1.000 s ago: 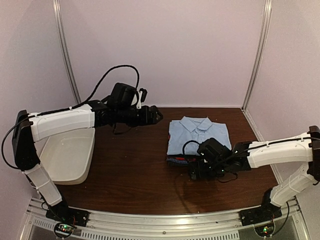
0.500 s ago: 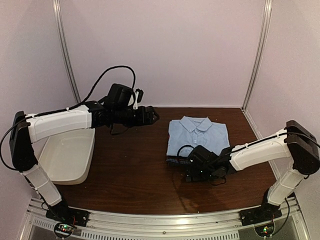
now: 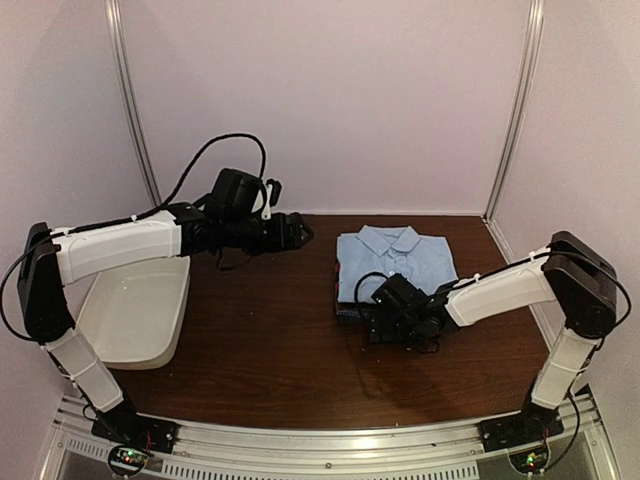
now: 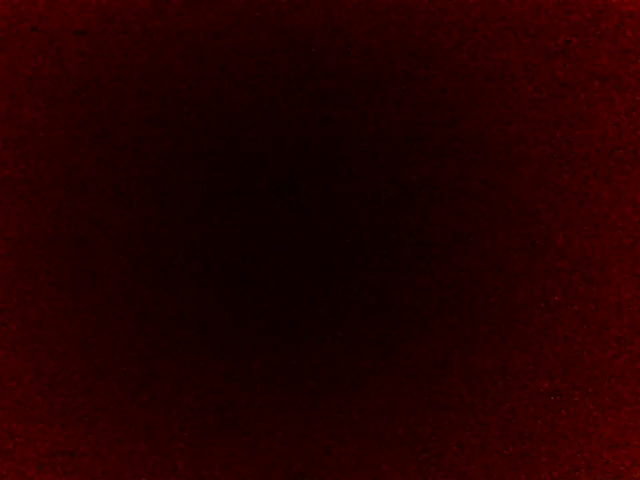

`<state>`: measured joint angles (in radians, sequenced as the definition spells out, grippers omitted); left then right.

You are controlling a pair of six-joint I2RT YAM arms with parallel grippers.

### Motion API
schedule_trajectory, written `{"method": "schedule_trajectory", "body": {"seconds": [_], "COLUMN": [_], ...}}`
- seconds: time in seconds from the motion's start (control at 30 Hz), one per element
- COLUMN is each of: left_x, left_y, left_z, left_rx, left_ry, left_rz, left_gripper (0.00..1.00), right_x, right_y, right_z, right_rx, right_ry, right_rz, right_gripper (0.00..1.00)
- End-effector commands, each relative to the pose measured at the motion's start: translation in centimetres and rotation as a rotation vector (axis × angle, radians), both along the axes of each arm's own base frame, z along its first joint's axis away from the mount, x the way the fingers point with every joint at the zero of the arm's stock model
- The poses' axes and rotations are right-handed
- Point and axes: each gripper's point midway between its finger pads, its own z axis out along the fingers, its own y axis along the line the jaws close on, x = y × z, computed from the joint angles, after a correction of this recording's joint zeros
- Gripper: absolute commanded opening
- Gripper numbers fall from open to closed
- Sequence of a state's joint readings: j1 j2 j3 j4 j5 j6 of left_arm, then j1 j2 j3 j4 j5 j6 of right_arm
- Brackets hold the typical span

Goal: Fold and stack the long sleeve shirts
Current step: Move the square-folded shirt to the corner of the board.

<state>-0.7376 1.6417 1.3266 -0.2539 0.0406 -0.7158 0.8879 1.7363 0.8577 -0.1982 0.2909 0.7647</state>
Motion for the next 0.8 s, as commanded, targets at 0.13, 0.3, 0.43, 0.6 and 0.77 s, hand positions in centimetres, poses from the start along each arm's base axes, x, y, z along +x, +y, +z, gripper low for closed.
{"method": "schedule_trajectory", "body": {"seconds": [0.13,0.3,0.43,0.6,0.77], "left_x": [0.6,0.8,0.9,1.0,1.0], "left_y": [1.3,1.9,2.5,3.2,3.2], "left_z": [1.8,1.8,2.0,2.0,1.9], "left_rx": [-0.034,-0.034,-0.036,-0.033,-0.035], "left_ry": [-0.049,-0.051,-0.053,-0.055,-0.055], "left_rz": [0.018,0.025,0.031,0.036,0.032], "left_gripper": [0.9,0.9,0.9,0.9,0.9], "right_x": [5.1,9.0,12.1,15.7,19.2], "right_y": [-2.3,-2.2,-2.4,-2.6,-1.7], "right_z": [-1.6,-1.5,-1.5,-1.5,-1.6], "right_rx": [-0.056,-0.051,-0.059,-0.047,-0.037], "right_ry": [0.047,0.047,0.045,0.043,0.043], "right_rz": [-0.007,-0.011,-0.021,-0.026,-0.013], "right_gripper": [1.0,1.0,1.0,1.0,1.0]}}
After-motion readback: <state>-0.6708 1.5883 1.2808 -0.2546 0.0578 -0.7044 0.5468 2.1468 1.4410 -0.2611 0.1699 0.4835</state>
